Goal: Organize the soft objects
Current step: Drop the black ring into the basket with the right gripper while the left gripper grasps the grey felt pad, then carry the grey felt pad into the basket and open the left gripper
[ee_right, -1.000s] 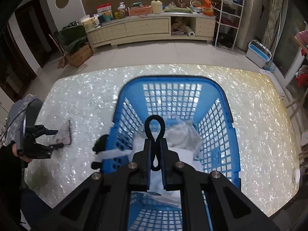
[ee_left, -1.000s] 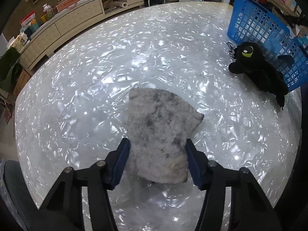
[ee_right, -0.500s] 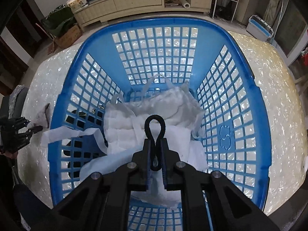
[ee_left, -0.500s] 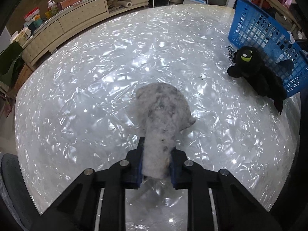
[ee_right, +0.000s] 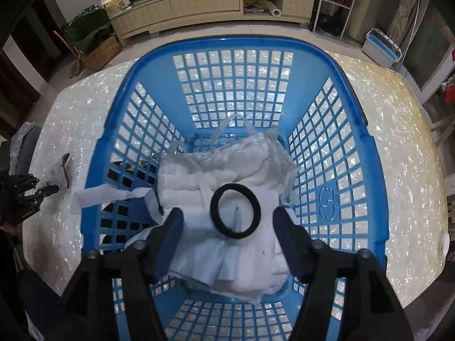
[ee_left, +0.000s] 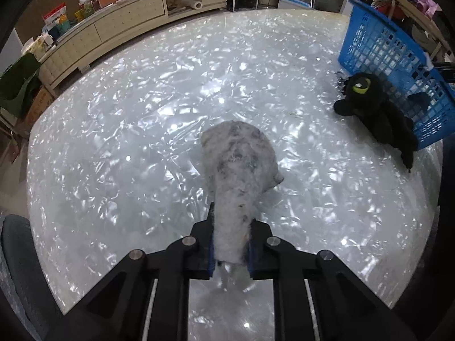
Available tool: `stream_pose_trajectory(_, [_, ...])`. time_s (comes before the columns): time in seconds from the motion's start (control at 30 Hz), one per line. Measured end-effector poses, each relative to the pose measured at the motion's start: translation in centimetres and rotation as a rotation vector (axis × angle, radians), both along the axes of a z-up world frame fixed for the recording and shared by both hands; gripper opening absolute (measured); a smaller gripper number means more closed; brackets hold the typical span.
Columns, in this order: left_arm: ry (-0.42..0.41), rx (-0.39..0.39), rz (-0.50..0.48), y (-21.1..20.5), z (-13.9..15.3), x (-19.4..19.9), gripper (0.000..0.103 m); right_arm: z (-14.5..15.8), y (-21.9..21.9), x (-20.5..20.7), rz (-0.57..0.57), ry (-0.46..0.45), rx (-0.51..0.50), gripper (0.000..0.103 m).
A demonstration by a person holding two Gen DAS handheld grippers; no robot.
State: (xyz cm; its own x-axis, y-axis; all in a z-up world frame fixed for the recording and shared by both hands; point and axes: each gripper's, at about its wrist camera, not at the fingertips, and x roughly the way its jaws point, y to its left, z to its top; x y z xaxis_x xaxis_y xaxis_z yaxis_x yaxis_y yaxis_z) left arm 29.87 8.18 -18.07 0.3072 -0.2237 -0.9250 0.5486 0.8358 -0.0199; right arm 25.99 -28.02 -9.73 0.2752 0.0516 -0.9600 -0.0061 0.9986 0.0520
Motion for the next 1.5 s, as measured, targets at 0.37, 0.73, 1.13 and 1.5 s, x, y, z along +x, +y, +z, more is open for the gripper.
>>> stream_pose_trajectory(0.37, [-0.046,-0.042,0.035,-1.1,5.8,-4.0,0.014,3.3,0.9,-3.2,0.047,-0.095,0.026,0.098])
stream_pose_trajectory(0.73, [-0.105,-0.092,-0.004,-6.8,11.4,-7.8,0.014,6.4,-0.1,-7.9,0.063,-0.206,-0.019,0.103])
stream_pose_trajectory(1.13, [-0.153,-0.148,-0.11,-15.2,16.4,-10.6,0.014,7.3,-2.9,-11.2,0.017,-0.299,-0.042,0.103])
stream_pose_trajectory(1.5, [-0.146,-0.141,-0.186,-22.7,17.0,-9.8,0.014,6.5,-5.7,-11.9,-0.023,-0.308,-0.016,0.103])
